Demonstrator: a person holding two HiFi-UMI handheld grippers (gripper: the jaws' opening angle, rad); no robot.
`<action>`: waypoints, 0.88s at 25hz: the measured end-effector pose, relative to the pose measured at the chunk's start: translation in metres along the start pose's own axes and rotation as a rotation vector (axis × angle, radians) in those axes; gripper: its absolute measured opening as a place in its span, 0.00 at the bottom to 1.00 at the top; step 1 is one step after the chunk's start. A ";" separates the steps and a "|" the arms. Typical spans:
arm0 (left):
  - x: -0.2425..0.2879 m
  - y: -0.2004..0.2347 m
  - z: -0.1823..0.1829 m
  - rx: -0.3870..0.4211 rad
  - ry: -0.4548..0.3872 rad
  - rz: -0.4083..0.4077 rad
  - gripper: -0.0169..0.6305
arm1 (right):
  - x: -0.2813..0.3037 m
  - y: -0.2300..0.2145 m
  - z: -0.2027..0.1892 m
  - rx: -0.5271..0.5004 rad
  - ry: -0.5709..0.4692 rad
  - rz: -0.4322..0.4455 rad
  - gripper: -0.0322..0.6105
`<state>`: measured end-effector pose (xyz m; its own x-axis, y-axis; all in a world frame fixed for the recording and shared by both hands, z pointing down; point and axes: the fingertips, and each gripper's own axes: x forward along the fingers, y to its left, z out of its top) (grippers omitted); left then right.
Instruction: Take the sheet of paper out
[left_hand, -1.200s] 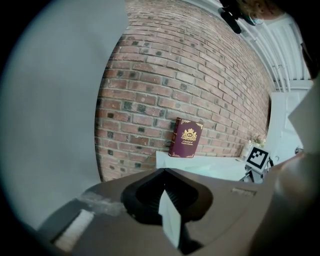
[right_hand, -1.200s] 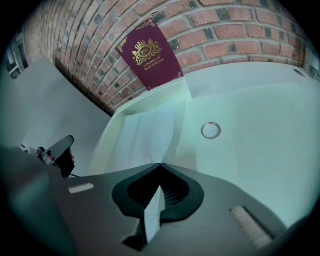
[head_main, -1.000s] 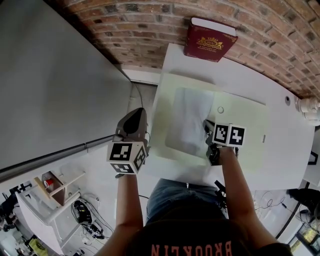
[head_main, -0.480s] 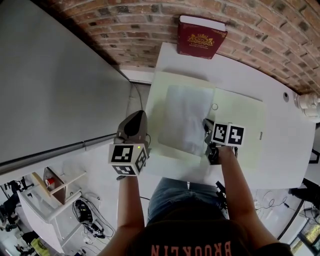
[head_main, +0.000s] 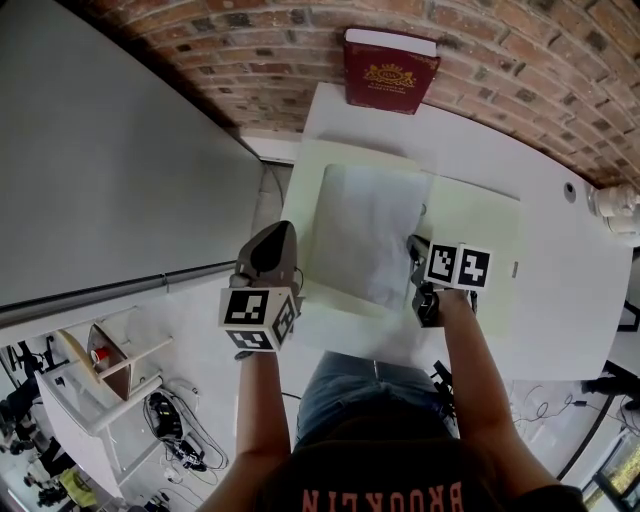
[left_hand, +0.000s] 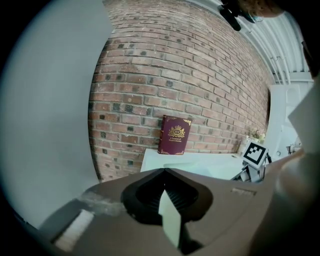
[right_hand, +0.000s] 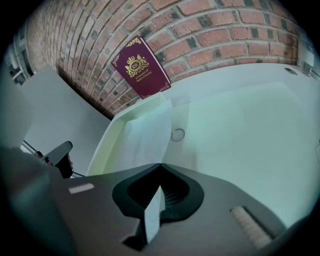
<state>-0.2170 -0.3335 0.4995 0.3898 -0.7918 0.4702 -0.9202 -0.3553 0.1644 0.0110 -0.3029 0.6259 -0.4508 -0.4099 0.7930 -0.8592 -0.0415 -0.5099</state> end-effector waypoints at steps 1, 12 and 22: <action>0.000 -0.003 0.000 0.001 -0.001 0.001 0.03 | -0.002 -0.002 0.000 0.000 0.000 0.002 0.05; 0.003 -0.046 0.000 0.015 -0.004 -0.009 0.03 | -0.027 -0.029 -0.001 0.010 -0.008 0.018 0.05; 0.005 -0.078 0.002 0.037 -0.003 -0.024 0.03 | -0.049 -0.055 0.000 0.015 -0.025 0.010 0.05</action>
<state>-0.1430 -0.3107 0.4874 0.4123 -0.7839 0.4643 -0.9084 -0.3928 0.1434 0.0804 -0.2805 0.6150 -0.4527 -0.4334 0.7793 -0.8510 -0.0508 -0.5226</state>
